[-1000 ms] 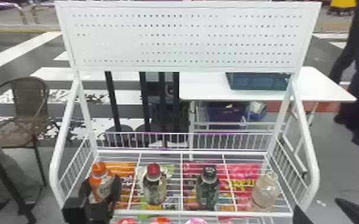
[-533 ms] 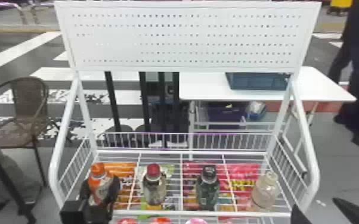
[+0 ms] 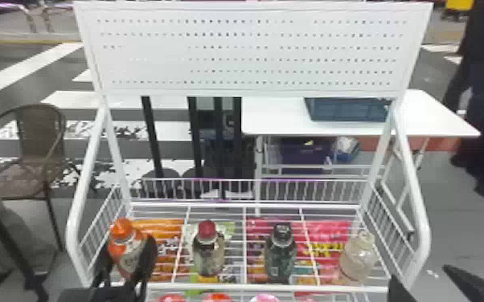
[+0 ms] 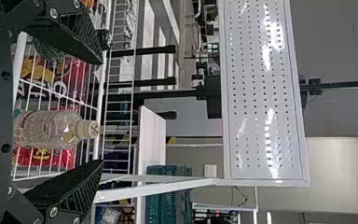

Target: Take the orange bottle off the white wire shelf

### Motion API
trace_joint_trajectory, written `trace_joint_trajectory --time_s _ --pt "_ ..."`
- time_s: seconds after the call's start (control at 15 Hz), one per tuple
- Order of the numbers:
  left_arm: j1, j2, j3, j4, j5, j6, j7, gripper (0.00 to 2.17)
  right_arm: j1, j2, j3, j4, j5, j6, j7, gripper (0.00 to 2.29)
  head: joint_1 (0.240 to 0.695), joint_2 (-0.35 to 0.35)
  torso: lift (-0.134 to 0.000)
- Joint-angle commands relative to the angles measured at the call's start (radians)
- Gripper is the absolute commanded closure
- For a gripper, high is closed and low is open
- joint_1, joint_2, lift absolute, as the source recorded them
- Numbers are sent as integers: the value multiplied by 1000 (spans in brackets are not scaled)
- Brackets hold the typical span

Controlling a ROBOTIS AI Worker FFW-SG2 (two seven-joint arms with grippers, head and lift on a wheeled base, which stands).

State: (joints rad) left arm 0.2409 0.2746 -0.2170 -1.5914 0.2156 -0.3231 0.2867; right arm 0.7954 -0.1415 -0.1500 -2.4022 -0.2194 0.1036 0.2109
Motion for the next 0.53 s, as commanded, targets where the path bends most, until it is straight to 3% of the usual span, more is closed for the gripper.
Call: trace_joint_trajectory --time_s 0.0,0.13,0.47 --pt "78 3 25 -102 -25 34 3 640 -1 -3 1 3 0 0 -1 144 499 0 0" --pt "147 11 65 -202 -24 129 5 640 -1 -4 4 3 0 0 -1 144 499 0 0" --pt "302 11 125 -401 -59 178 14 640 -4 -7 12 5 5 0 -1 144 499 0 0"
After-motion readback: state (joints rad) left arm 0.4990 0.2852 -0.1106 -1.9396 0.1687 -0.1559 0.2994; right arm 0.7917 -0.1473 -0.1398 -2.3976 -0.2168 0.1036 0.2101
